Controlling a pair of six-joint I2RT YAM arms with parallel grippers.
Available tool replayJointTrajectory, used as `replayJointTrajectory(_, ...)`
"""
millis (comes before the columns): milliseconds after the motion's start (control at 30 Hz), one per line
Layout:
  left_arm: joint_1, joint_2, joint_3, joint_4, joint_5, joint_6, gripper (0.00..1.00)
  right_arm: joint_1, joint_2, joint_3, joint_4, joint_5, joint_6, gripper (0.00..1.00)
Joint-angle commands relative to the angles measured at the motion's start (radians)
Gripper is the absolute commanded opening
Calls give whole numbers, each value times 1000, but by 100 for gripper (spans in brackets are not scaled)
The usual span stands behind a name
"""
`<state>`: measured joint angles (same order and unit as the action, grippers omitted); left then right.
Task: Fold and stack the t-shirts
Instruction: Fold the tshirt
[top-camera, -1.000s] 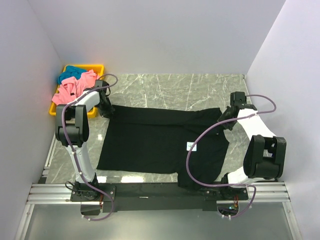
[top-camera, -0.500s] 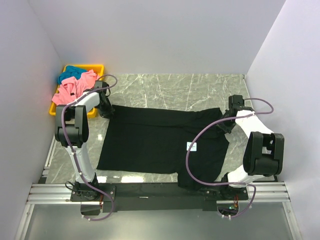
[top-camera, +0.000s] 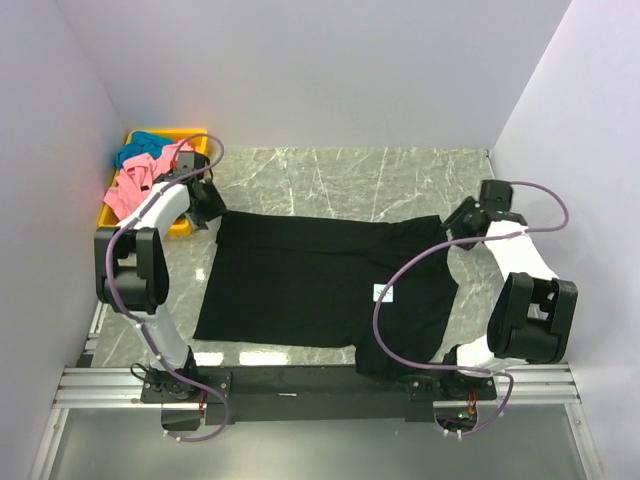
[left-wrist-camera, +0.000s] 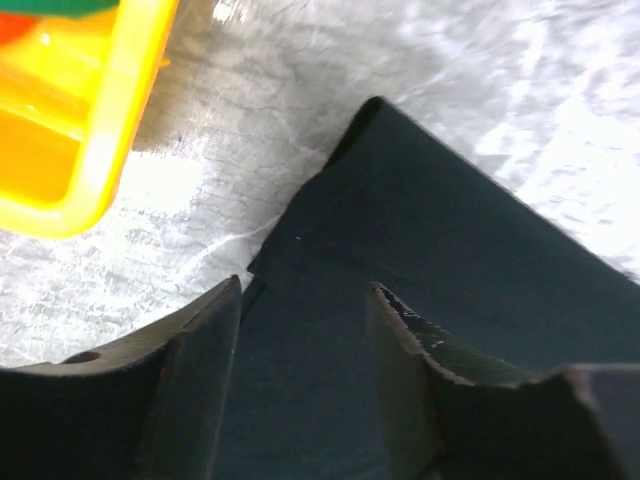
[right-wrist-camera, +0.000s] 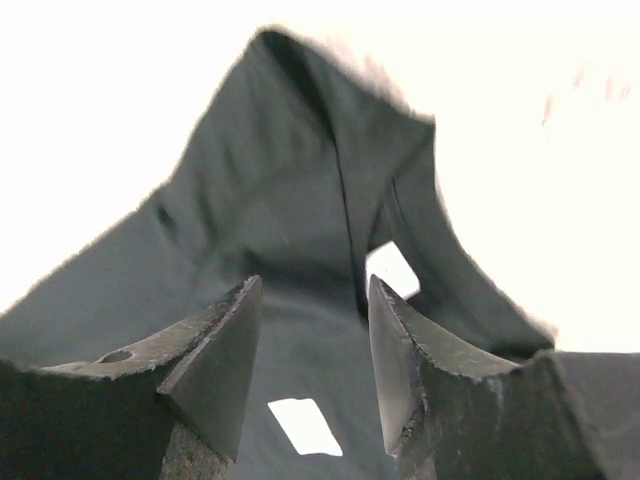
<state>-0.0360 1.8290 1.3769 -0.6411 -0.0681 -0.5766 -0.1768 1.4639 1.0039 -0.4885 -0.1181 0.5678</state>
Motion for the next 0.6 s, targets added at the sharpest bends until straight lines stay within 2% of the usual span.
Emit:
replayJointTrajectory(0, 2, -74, 51, 12, 23, -8, 59, -76, 6, 41, 160, -93, 10, 54)
replayJointTrajectory(133, -7, -53, 83, 64, 96, -5, 58, -124, 97, 62, 286, -237, 21, 53)
replayJointTrajectory(367, -30, 88, 168, 121, 152, 1, 55, -124, 262, 122, 372, -330, 13, 54)
replayJointTrajectory(567, -31, 180, 194, 158, 172, 6, 49, -124, 338, 140, 407, -333, 17, 54)
